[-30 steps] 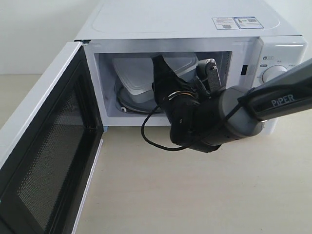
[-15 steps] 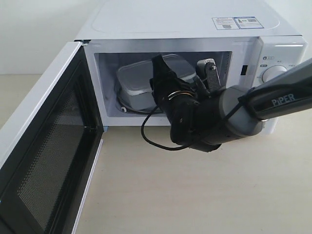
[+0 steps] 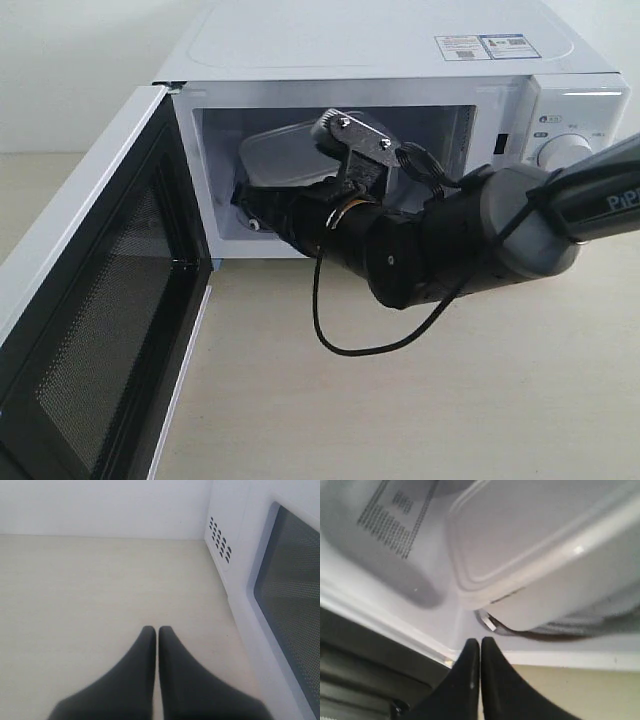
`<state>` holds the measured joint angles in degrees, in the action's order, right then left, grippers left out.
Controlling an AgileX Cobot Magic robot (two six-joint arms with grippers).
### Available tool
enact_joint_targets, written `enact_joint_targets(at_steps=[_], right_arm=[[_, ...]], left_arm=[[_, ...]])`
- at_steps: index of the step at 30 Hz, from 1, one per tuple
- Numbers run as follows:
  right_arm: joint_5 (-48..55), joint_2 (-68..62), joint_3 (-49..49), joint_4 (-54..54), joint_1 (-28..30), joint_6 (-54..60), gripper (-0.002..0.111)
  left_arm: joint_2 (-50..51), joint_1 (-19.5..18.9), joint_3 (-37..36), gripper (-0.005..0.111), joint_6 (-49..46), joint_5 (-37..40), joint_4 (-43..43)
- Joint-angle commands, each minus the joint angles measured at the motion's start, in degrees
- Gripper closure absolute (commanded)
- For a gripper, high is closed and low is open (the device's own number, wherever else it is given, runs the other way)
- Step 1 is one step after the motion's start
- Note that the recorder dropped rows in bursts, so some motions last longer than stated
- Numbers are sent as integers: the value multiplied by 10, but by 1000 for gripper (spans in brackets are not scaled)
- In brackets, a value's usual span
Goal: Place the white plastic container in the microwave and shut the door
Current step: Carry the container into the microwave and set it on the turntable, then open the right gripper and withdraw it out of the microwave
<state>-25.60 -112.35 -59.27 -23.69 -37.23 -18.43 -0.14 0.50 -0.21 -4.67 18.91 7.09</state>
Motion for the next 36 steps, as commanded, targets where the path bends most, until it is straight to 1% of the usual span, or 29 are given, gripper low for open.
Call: enact_joint_targets(at_steps=[1,3,8,11,14,21,25,29,31,36], right_arm=[[7,-14,-19,3,3,129,108],[5,-35,-32,-35,2,153,108],[-18,-66,-72,-44,2,225,108],[-42,-68,-81,-83,2,259,108],[-26,-68,-90,-117,7,310,108],[-25,-70,-90,-122,21,313,108],[9,-54,-88,-116,12,342,108],[13,-14,-61,-118,-16,398,108],[7,11,-33,-118,-32,407,108],[-27,96,71,-118,-74,424,108]], left_arm=[[1,1,2,102,-1,-9,4],[1,1,2,102,-1,-9,4],[1,1,2,102,-1,-9,4],[1,1,2,102,-1,-9,4],[1,1,2,102,-1,-9,4],[1,1,2,102,-1,-9,4],[1,1,2,102,-1,-9,4],[1,1,2,102,-1,-9,4],[1,1,2,102,-1,-9,4],[1,1,2,102,-1,-9,4]])
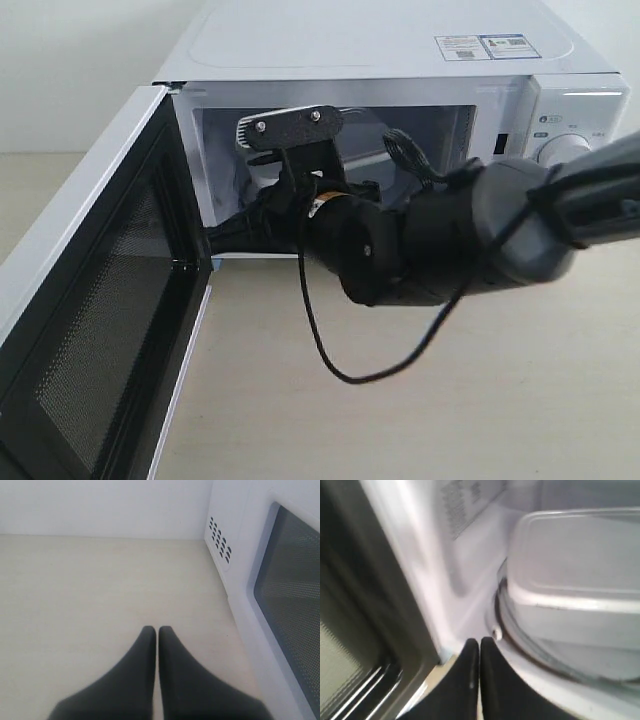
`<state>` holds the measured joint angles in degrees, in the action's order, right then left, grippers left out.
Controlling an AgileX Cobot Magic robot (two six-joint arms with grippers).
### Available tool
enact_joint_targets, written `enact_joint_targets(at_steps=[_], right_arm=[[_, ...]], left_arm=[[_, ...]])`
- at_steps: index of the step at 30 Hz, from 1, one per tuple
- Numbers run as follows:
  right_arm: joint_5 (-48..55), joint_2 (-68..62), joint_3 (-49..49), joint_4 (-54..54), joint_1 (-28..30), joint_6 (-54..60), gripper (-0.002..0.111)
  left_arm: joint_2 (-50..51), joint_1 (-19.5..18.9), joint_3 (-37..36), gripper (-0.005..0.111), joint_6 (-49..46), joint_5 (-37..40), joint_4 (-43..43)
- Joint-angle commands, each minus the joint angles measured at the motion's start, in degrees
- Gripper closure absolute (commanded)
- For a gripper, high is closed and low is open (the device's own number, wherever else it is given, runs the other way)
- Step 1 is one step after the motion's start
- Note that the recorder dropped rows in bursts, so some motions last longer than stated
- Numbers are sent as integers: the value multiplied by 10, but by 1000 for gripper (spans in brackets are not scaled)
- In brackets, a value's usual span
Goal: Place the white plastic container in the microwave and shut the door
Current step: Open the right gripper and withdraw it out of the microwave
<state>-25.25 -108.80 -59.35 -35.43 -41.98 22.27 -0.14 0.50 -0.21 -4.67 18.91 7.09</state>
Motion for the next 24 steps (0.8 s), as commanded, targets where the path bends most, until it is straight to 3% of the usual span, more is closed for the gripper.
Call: enact_joint_targets(at_steps=[1,5,10,24], right_arm=[[-50,81,99,-1,-36,17,108],[-129,159,206,-4,-66,17,108],[-130,258,286,-2,-65,18,108],[-160,316,294,-2,-65,18,108]], left_arm=[[1,1,2,102,-1,-9,4],[1,1,2,102,-1,-9,4],[1,1,2,102,-1,-9,4],[1,1,2,102,-1,-9,4]])
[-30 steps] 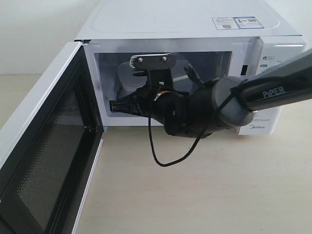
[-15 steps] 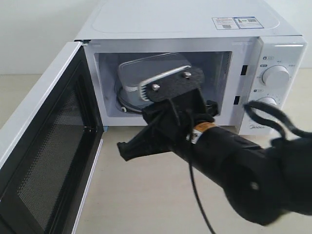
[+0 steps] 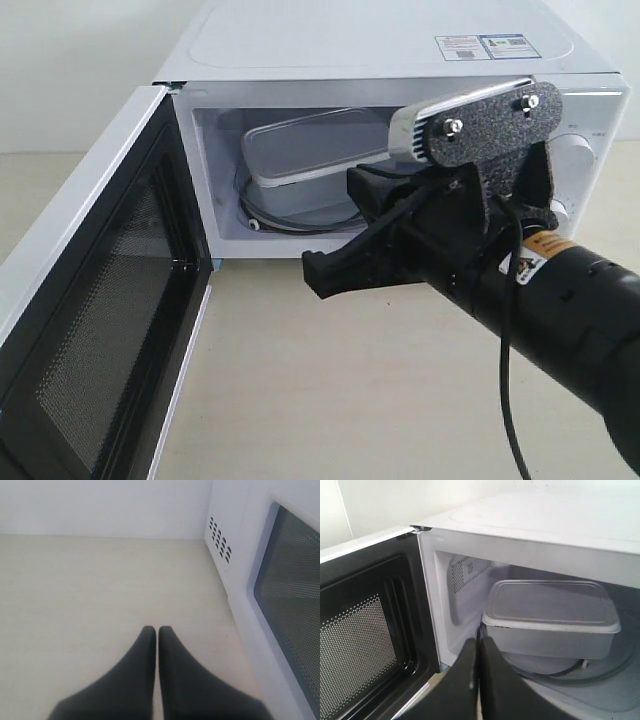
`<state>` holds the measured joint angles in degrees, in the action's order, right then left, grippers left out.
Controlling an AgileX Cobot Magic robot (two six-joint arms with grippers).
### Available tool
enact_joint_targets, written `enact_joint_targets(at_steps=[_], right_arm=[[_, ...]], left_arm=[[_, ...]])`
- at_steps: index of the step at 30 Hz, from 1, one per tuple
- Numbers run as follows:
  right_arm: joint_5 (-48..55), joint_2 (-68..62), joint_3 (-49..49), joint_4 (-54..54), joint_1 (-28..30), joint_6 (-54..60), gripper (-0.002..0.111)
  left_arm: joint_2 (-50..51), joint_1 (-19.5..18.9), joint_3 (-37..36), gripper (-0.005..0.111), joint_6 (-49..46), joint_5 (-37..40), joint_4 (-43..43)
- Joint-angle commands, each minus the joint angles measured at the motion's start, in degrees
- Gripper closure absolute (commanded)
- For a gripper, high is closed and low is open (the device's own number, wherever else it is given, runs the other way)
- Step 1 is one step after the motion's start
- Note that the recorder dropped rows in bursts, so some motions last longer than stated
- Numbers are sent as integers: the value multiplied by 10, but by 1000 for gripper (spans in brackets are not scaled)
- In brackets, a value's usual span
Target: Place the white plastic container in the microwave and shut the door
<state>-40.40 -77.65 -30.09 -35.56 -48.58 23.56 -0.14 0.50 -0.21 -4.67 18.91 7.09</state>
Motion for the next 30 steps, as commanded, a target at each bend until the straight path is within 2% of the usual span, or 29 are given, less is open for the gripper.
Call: enact_joint_targets(at_steps=[1,6,10,12,15,20,22,24,28,30], right_arm=[[-10,5,2,-2,0,5,108],[2,20,2,-2,0,11,108],[13,88,2,-5,0,114,108],[31,132,2,-15,21,136,108],[147,189,2,-14,107,117,108],[434,288,4,-12,325,69,108],[485,343,19,-14,400,68,108],[468,431,66,-14,467,81,108],[438,567,174,-14,480,91,108],[420,584,222,-14,480,95,108]], left_arm=[[1,1,2,102,-1,-9,4],[1,1,2,102,-1,-9,4],[1,1,2,102,-1,-9,4],[1,1,2,102,-1,-9,4],[1,1,2,102,-1,-9,4],[1,1,2,102,-1,-9,4],[1,1,2,102,-1,-9,4],[1,1,2,102,-1,-9,4],[1,1,2,102,-1,-9,4],[1,1,2,102,-1,-9,4]])
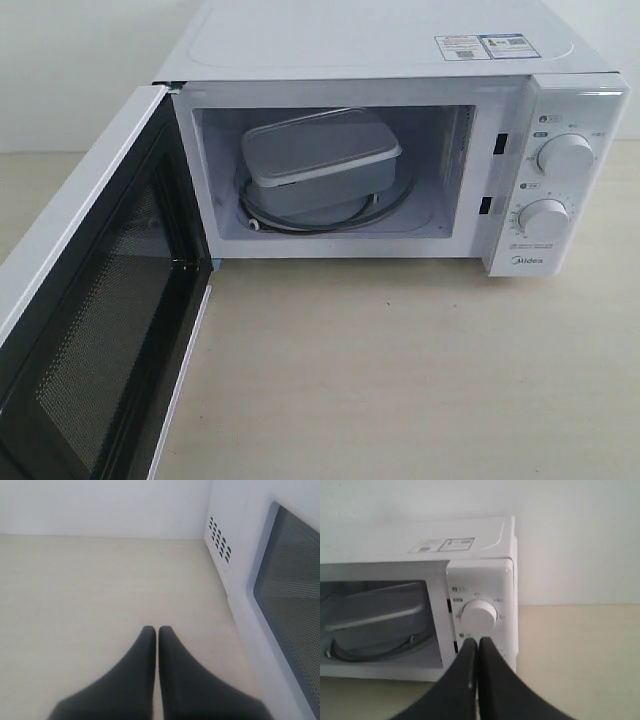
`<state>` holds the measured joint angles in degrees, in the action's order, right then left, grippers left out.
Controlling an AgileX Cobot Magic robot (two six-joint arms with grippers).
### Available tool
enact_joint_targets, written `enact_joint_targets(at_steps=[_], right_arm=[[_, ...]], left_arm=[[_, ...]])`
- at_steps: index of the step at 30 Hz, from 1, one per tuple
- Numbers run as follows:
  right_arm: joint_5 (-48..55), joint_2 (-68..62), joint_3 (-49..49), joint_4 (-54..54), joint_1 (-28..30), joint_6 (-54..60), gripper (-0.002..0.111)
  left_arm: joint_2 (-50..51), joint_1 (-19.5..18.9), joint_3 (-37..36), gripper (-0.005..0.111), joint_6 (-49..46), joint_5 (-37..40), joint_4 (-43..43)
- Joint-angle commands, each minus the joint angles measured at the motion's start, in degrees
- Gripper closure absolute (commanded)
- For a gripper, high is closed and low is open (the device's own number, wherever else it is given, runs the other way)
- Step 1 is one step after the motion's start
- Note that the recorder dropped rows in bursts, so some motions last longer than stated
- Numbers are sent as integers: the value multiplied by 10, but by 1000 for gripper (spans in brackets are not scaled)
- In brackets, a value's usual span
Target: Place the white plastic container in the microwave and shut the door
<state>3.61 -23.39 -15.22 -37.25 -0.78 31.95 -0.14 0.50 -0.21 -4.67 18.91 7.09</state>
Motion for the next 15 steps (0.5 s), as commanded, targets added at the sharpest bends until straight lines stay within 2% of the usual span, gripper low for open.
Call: enact_joint_targets(at_steps=[1,6,10,11,15], right_arm=[[-36,41,93,3,2,11,108],[-52,47,133,1,2,-27,108],[-57,141,152,1,2,-26,108],[-32,166,152,8,2,-26,108],[16,234,152,112,2,-85,108]], left_arm=[[1,1,2,102,-1,-9,4],[1,1,2,102,-1,-9,4],[1,1,2,102,-1,-9,4],[1,1,2,102,-1,-9,4],[1,1,2,102,-1,-9,4]])
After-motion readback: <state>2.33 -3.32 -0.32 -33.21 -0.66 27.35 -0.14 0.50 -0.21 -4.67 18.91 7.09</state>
